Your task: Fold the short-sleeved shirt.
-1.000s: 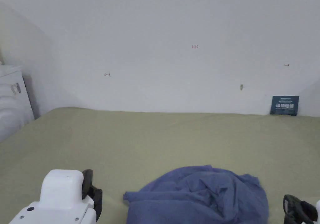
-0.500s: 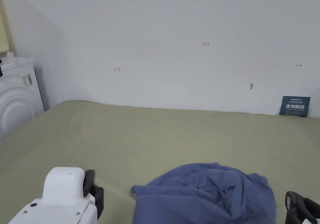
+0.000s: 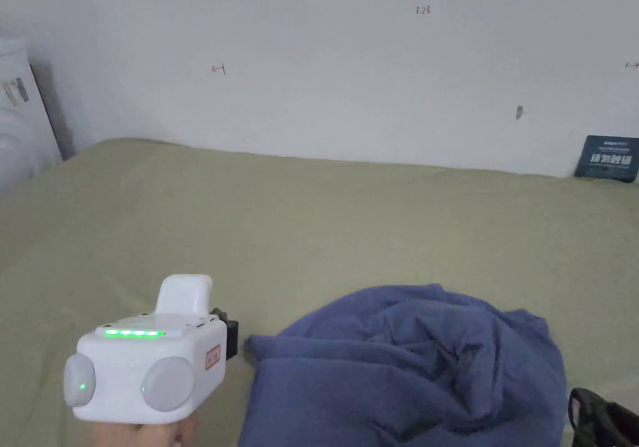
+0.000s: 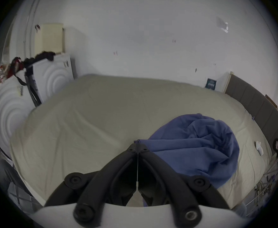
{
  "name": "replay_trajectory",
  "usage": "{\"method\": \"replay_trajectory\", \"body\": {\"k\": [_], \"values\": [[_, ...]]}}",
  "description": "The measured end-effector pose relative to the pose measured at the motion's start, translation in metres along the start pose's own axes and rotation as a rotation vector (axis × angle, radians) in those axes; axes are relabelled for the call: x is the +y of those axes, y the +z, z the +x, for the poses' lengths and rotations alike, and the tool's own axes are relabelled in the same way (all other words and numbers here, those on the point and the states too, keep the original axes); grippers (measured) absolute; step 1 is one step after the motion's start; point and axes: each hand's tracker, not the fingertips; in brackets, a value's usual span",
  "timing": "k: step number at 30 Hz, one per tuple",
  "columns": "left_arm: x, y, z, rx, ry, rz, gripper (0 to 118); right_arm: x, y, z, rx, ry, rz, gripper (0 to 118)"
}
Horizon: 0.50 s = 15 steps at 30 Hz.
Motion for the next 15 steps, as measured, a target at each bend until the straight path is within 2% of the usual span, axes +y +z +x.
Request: {"method": "replay_trajectory", "body": {"k": [2, 3, 7, 10, 11, 12, 14, 15], "values": [[0.01, -0.038, 0.001, -0.011, 0.001, -0.106, 91, -0.005, -0.011, 0.002, -0.001, 0.006, -0.023, 2], [0.012, -0.061, 0.001, -0.008, 0.024, -0.18, 118, -0.008, -0.017, 0.003, -0.003, 0.01, -0.038, 2], [0.013, -0.122, 0.001, 0.036, 0.003, -0.268, 115, -0.018, -0.033, 0.006, 0.002, 0.023, -0.078, 2], [-0.001, -0.132, 0.032, 0.081, -0.036, -0.364, 115, -0.023, -0.042, 0.008, 0.004, 0.032, -0.107, 2], [-0.006, -0.141, 0.037, 0.085, -0.046, -0.418, 113, -0.025, -0.044, 0.009, 0.004, 0.029, -0.113, 2], [-0.017, -0.191, 0.02, 0.078, -0.062, -0.457, 109, -0.026, -0.046, 0.01, 0.004, 0.029, -0.124, 2], [-0.026, -0.198, 0.019, 0.077, -0.047, -0.432, 107, -0.029, -0.049, 0.013, 0.007, 0.026, -0.135, 2], [-0.022, -0.191, 0.019, 0.084, -0.037, -0.405, 99, -0.03, -0.051, 0.016, 0.008, 0.017, -0.146, 2]]}}
